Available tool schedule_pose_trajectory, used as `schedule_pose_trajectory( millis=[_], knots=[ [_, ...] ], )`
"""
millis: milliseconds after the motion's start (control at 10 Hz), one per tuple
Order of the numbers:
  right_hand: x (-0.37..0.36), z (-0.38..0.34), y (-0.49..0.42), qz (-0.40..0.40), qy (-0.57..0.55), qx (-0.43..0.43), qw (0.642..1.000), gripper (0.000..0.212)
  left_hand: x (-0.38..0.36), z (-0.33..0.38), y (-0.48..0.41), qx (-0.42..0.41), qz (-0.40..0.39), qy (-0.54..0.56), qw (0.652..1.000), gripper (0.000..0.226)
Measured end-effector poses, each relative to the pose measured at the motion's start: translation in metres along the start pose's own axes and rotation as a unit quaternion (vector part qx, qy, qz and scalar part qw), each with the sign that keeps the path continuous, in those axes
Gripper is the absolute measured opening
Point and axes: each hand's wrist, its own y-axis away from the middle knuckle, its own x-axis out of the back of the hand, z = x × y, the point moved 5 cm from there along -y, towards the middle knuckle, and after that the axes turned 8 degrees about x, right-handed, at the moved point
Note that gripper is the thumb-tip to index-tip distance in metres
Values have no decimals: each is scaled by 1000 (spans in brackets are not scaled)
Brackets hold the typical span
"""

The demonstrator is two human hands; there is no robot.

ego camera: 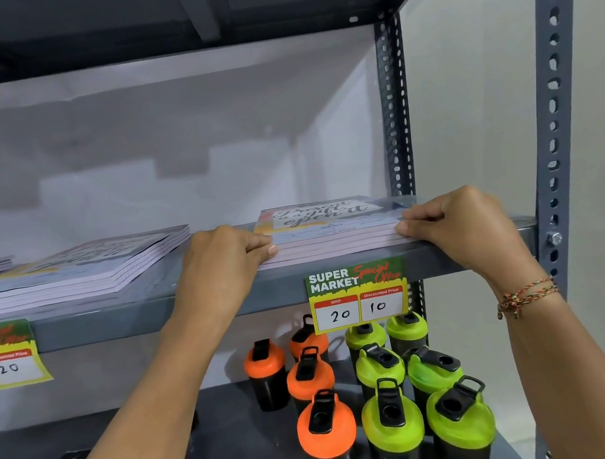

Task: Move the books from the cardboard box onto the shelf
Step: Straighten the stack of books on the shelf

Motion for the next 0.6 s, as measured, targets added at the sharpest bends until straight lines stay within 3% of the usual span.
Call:
schedule_pose_trajectory(
  millis=[100, 200, 500, 600],
  knots=[
    [-16, -25, 2, -30, 56, 99, 993, 39, -4, 4, -4, -37, -23, -11, 999, 39],
    [-31, -38, 1, -70, 64, 143, 985, 40, -16, 13, -6, -90, -63, -24, 994, 50],
    [-36, -38, -7, -81, 52, 150, 984, 35, -28, 13, -12, -114, -70, -7, 991, 43],
    [-37, -41, 5, -48, 50, 187, 980, 34, -28, 14, -12, -120, -64, -13, 991, 46]
  ],
)
